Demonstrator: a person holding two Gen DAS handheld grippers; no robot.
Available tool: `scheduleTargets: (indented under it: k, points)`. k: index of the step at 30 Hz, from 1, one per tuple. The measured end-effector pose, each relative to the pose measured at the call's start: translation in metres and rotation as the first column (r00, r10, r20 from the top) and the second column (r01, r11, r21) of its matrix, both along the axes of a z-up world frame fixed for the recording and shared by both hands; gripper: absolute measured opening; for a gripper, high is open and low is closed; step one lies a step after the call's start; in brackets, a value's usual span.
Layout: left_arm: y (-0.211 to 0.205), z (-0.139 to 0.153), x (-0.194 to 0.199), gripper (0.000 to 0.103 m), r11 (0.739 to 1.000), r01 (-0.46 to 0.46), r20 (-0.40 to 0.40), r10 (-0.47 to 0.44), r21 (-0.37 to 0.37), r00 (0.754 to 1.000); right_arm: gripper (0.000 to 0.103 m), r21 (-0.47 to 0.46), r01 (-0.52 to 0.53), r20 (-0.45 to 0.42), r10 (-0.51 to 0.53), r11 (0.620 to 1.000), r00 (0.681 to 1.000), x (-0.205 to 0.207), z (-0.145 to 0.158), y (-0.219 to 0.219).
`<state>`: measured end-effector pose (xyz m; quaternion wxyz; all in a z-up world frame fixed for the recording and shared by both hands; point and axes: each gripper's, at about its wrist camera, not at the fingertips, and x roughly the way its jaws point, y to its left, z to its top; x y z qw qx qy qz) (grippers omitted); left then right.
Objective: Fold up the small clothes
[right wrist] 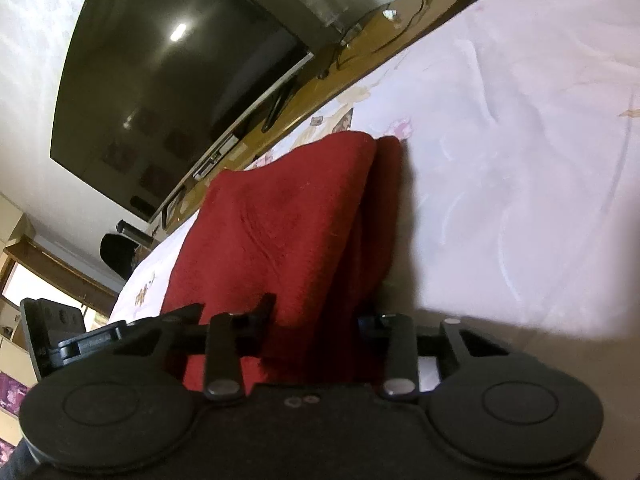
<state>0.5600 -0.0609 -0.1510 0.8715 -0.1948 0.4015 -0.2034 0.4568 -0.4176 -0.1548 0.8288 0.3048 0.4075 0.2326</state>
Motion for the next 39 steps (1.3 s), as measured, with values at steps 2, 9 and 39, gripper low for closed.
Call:
scheduleTargets:
  k: [2, 9, 39]
  points:
    - [-0.003, 0.006, -0.006, 0.042, 1.000, -0.001, 0.041, 0.000, 0.021, 0.999, 0.031, -0.028, 0.007, 0.024, -0.006, 1.000, 1.000, -0.005, 0.004, 0.004]
    - [-0.006, 0.031, -0.021, 0.039, 0.999, 0.011, 0.114, -0.016, 0.038, 0.993, 0.028, -0.062, 0.027, 0.102, -0.020, 0.998, 0.995, -0.023, 0.034, 0.007]
    - [0.243, 0.097, -0.130, 0.039, 0.985, -0.157, 0.199, 0.140, 0.069, 0.970, 0.028, -0.119, -0.156, 0.202, 0.178, 0.980, 0.963, -0.043, 0.113, 0.245]
